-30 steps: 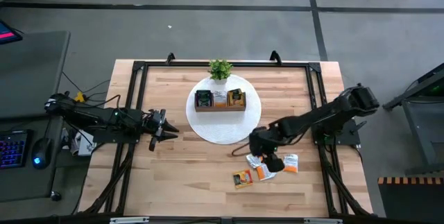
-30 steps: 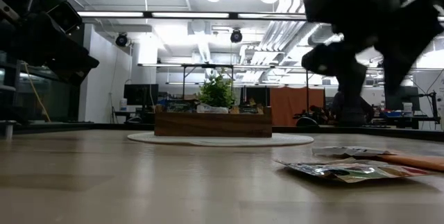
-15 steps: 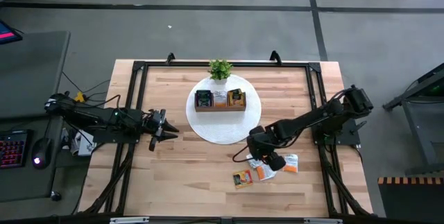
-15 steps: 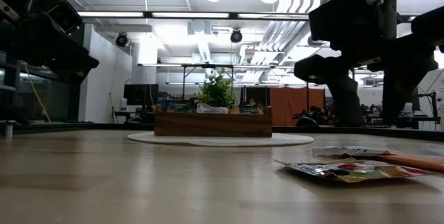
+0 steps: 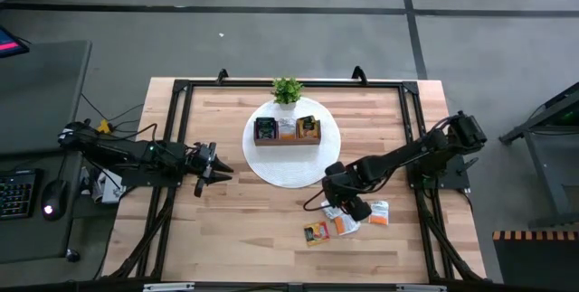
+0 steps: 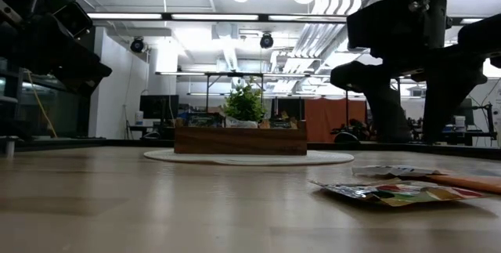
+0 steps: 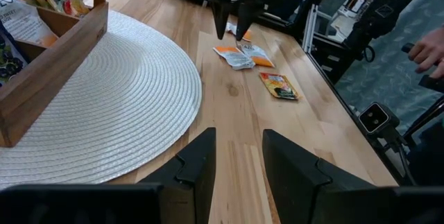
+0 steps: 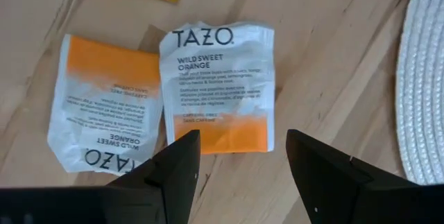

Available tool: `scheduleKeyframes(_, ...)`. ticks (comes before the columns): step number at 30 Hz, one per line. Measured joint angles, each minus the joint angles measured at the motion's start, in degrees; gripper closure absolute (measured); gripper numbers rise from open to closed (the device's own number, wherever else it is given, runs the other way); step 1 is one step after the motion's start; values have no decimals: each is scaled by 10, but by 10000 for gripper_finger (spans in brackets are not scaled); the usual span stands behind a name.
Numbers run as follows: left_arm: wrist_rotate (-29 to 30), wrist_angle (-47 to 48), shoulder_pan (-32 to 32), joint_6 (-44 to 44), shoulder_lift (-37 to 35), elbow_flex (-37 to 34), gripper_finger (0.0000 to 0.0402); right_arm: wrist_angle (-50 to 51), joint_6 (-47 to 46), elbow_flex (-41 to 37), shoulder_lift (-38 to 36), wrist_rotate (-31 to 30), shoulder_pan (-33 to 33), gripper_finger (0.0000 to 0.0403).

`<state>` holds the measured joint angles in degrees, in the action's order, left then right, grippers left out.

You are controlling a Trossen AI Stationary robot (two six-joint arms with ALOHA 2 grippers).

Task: Pick & Place Tea
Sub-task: Put the white orange tea bag into the middle section of the wooden organizer

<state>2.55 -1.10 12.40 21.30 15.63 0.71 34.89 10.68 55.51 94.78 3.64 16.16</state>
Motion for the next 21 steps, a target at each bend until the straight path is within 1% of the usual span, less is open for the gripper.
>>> scheduleKeyframes(2,0,0,0,0,0,0,285,0,-1,0,0,4,0,190)
scheduleKeyframes(6,0,0,0,0,0,0,285,0,-3,0,0,5,0,170)
scheduleKeyframes(10,0,0,0,0,0,0,285,-5,-3,-1,0,-16,0,146)
scheduleKeyframes(14,0,0,0,0,0,0,285,-8,-13,-1,1,-19,2,126)
scheduleKeyframes(21,0,0,0,0,0,0,285,-15,-17,-1,2,-26,27,121)
